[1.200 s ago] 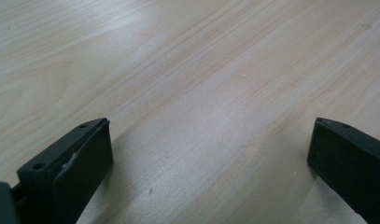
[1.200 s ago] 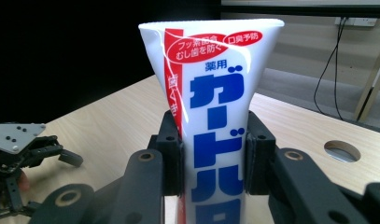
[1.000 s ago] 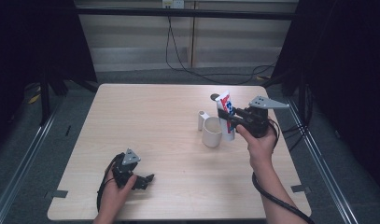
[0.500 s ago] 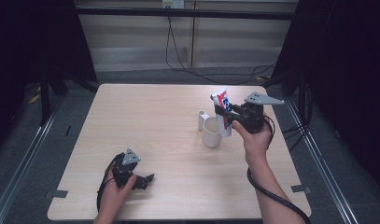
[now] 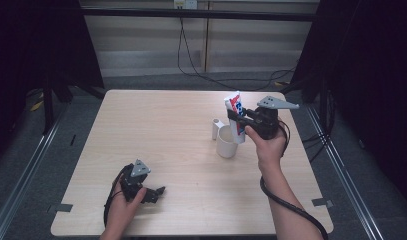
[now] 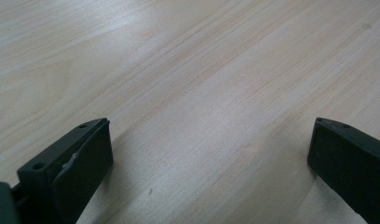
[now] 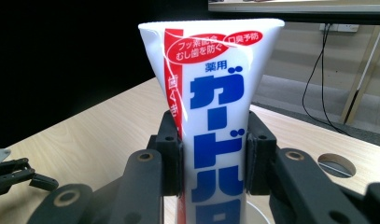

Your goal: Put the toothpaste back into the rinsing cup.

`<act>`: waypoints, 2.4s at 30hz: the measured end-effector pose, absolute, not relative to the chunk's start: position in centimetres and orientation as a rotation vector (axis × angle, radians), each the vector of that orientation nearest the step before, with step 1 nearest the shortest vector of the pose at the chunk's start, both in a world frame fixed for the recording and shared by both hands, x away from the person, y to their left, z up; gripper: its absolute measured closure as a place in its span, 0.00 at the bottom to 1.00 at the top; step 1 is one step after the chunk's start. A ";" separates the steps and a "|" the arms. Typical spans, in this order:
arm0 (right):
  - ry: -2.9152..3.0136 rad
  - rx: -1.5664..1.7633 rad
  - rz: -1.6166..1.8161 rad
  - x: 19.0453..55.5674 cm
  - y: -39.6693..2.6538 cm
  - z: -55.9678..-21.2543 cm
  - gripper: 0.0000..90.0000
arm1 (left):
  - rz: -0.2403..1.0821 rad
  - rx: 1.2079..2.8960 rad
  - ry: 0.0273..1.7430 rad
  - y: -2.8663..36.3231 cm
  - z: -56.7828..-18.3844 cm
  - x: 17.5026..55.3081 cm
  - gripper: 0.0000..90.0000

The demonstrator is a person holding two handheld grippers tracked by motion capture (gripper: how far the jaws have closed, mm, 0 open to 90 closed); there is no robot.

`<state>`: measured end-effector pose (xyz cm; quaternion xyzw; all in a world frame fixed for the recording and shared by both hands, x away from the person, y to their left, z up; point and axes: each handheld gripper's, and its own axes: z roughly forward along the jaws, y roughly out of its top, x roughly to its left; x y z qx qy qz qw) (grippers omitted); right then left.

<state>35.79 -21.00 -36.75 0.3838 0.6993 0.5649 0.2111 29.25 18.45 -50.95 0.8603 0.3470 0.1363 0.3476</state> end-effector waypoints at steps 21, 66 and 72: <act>1.920 1.079 1.554 36.9 -20.5 -37.1 0.72 | 0.354 2.233 0.899 18.5 -50.9 29.3 0.00; 1.914 1.112 1.533 37.7 -20.1 -39.7 0.71 | 0.354 2.232 0.898 18.5 -50.9 29.3 0.00; 1.919 1.122 1.529 37.6 -20.3 -40.2 0.71 | 0.354 2.233 0.899 18.5 -50.9 29.3 0.00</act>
